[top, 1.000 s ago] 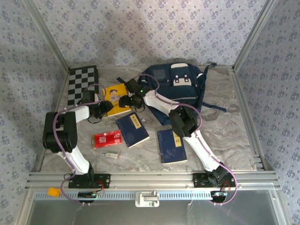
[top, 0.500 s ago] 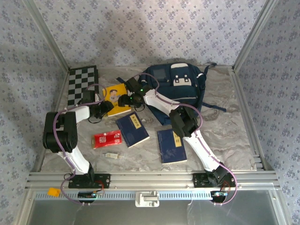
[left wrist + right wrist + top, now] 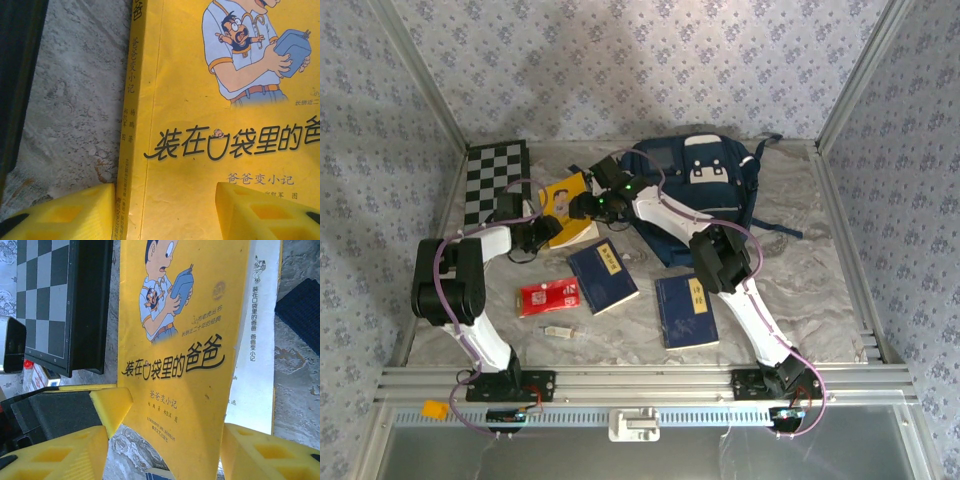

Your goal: Pack books, pencil case, and school supplies into a backpack

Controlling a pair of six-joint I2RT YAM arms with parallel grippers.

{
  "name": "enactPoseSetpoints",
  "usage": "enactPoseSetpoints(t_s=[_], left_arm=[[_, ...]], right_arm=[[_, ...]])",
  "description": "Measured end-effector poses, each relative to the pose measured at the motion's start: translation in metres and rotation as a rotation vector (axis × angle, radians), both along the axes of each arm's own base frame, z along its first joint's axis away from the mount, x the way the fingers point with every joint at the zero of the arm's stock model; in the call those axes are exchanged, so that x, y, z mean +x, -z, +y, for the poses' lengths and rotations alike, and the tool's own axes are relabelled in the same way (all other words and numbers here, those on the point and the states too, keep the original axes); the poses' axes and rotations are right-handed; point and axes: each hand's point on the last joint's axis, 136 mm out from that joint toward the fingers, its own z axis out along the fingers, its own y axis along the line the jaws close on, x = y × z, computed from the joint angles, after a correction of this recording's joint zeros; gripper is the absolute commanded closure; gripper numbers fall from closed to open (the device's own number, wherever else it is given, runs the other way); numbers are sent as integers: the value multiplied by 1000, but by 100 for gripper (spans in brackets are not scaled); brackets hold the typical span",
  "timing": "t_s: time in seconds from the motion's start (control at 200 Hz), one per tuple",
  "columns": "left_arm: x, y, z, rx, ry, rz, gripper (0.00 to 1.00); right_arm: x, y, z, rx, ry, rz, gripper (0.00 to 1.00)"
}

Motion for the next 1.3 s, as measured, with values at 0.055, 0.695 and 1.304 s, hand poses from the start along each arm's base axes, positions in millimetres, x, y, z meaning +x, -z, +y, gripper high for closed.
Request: enactPoseSetpoints(t_s=[0.055,0.695,1.304], left_arm=[[0,0,0,0,0,0,46],[-4,-4,-3,1,5,2,47],[-1,-77,22,-82,-93,-153,34]], right_arm=[[0,3,-1,1,6,11,41],[2,17,-10,-46,32,22,83],[-22,-75,4,53,-52,-98,100]])
